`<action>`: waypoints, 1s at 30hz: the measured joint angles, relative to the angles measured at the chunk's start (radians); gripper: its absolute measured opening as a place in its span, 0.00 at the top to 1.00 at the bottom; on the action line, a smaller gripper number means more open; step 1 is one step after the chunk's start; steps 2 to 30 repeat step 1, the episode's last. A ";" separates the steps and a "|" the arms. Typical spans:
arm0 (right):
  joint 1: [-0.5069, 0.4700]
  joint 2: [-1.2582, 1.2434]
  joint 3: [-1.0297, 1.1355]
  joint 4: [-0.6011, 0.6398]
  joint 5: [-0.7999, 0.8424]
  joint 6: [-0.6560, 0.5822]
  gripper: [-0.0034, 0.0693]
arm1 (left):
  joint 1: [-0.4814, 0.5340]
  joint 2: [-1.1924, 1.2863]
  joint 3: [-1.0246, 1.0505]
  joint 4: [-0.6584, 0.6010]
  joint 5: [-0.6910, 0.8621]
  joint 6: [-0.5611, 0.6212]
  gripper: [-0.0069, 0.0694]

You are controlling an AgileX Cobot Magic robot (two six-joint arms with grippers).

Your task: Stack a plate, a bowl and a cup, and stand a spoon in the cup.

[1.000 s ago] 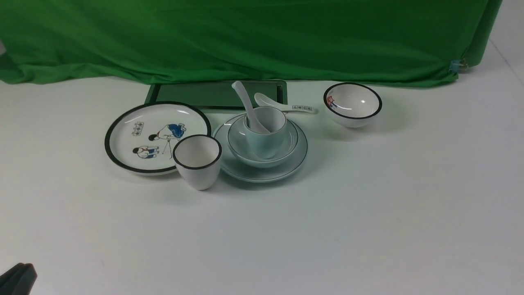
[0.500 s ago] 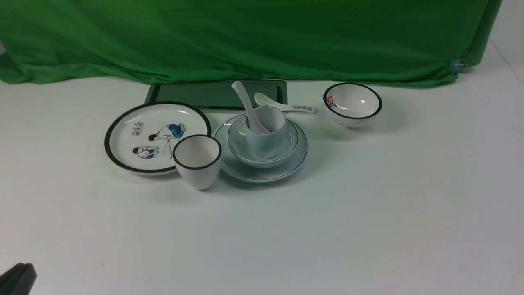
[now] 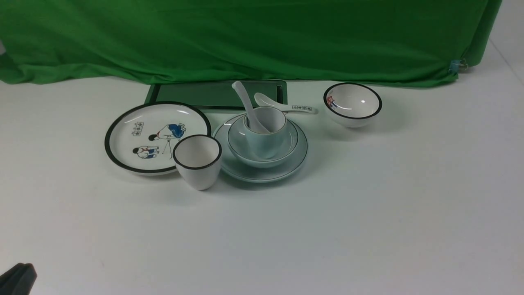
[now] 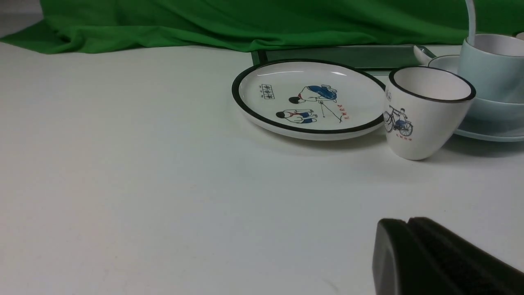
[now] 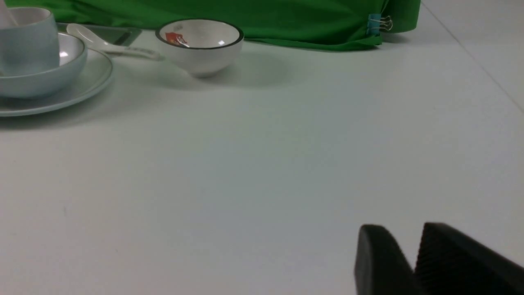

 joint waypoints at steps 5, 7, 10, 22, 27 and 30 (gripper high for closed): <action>0.000 0.000 0.000 0.000 0.000 0.000 0.68 | 0.000 0.000 0.000 0.000 0.000 0.000 0.95; 0.000 0.000 0.000 0.000 0.000 0.000 0.68 | 0.000 0.000 0.000 0.000 0.000 0.000 0.95; 0.000 0.000 0.000 0.000 0.000 0.000 0.68 | 0.000 0.000 0.000 0.000 0.000 0.000 0.95; 0.000 0.000 0.000 0.000 0.000 0.000 0.68 | 0.000 0.000 0.000 0.000 0.000 0.000 0.95; 0.000 0.000 0.000 0.000 0.000 0.000 0.68 | 0.000 0.000 0.000 0.000 0.000 0.000 0.95; 0.000 0.000 0.000 0.000 0.000 0.000 0.68 | 0.000 0.000 0.000 0.000 0.000 0.000 0.95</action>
